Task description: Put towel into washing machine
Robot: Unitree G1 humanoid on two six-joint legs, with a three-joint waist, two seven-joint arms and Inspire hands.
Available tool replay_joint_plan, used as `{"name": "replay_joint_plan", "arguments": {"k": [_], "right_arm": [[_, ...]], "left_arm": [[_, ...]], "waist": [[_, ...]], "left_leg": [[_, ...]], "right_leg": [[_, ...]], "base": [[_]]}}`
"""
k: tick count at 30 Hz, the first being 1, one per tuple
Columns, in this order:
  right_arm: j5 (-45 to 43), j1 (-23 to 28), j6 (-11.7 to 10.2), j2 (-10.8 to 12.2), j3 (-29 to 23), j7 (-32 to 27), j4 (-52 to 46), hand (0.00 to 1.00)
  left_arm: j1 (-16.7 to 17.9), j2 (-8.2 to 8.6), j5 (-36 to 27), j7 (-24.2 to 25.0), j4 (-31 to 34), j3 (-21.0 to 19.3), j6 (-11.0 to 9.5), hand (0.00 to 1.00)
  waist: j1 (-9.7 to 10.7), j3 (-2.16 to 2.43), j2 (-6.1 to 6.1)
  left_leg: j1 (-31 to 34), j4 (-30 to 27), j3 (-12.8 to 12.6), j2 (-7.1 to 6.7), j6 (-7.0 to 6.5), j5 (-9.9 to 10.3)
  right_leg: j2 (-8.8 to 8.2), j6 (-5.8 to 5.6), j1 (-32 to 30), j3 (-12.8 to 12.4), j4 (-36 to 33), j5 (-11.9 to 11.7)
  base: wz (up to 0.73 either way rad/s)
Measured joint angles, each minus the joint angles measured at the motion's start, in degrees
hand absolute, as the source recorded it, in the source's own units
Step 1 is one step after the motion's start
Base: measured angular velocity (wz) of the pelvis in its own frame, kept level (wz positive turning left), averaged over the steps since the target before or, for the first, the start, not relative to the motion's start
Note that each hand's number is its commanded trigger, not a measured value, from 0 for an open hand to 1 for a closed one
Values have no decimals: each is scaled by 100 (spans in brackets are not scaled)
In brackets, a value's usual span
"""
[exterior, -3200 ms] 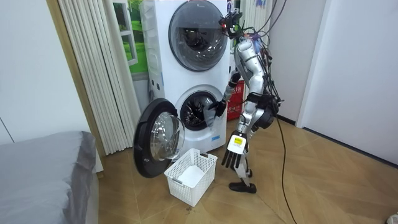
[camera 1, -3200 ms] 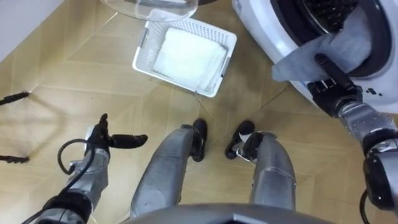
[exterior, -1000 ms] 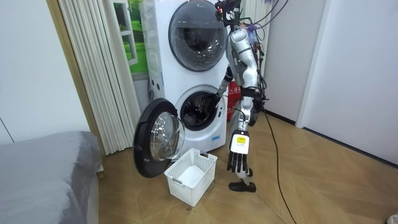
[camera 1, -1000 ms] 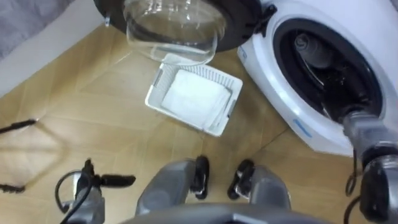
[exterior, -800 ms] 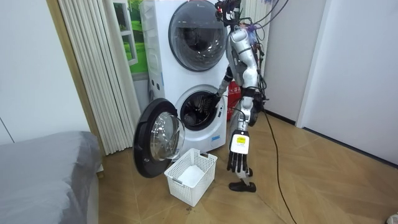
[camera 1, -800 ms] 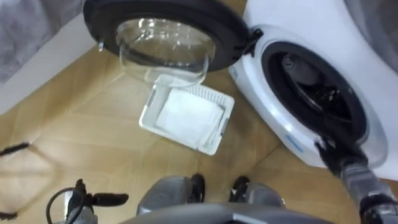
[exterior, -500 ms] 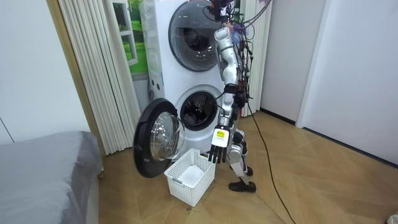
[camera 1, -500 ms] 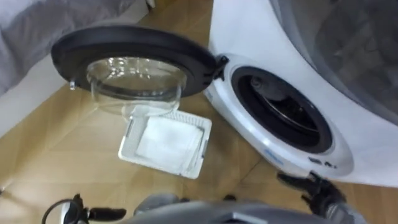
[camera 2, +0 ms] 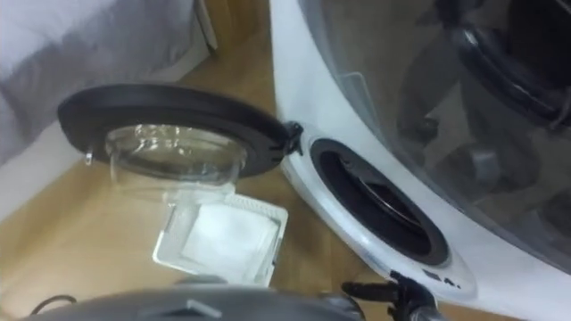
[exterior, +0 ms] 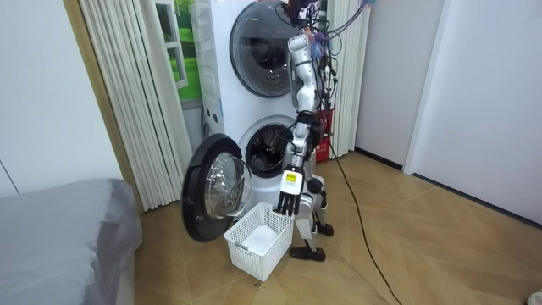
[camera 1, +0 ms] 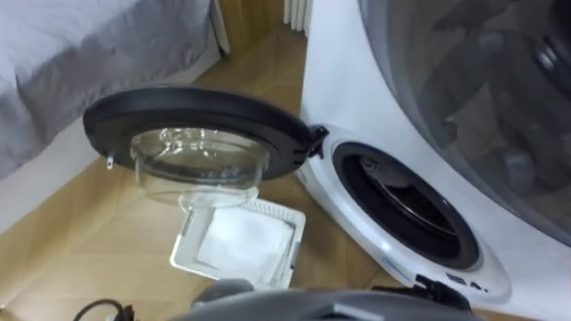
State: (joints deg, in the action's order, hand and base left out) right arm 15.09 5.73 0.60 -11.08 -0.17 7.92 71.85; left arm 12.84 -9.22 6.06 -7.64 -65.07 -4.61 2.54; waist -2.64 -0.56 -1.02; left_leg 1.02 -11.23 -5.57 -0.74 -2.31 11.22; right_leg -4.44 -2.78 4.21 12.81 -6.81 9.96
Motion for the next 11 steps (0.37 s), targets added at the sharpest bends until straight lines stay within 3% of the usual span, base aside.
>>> {"name": "replay_joint_plan", "arguments": {"k": [3, 7, 11], "right_arm": [[-15, -10, 51, 6, -7, 49, 3, 0], [-13, -83, 222, 33, 19, 34, 11, 0], [-12, -107, 323, 43, 20, 35, 8, 0]], "left_arm": [[-63, 16, 88, 116, -9, -89, 111, 0], [-111, 27, 46, 163, -22, -88, 282, 0], [-115, 32, 39, 166, -14, -97, 382, 0]], "waist": [[93, -4, 1], [84, -20, -62], [92, 0, -106]], "left_leg": [[-125, 9, -11, 30, 115, 74], [-204, -9, -33, 43, 102, 103], [-237, -12, -56, 82, 99, 111]], "right_leg": [[53, 44, 74, -8, -3, 37], [64, 61, 88, -95, -95, 69], [68, 65, 100, -131, -97, 71]], "base": [[-2], [-9], [-5]]}}
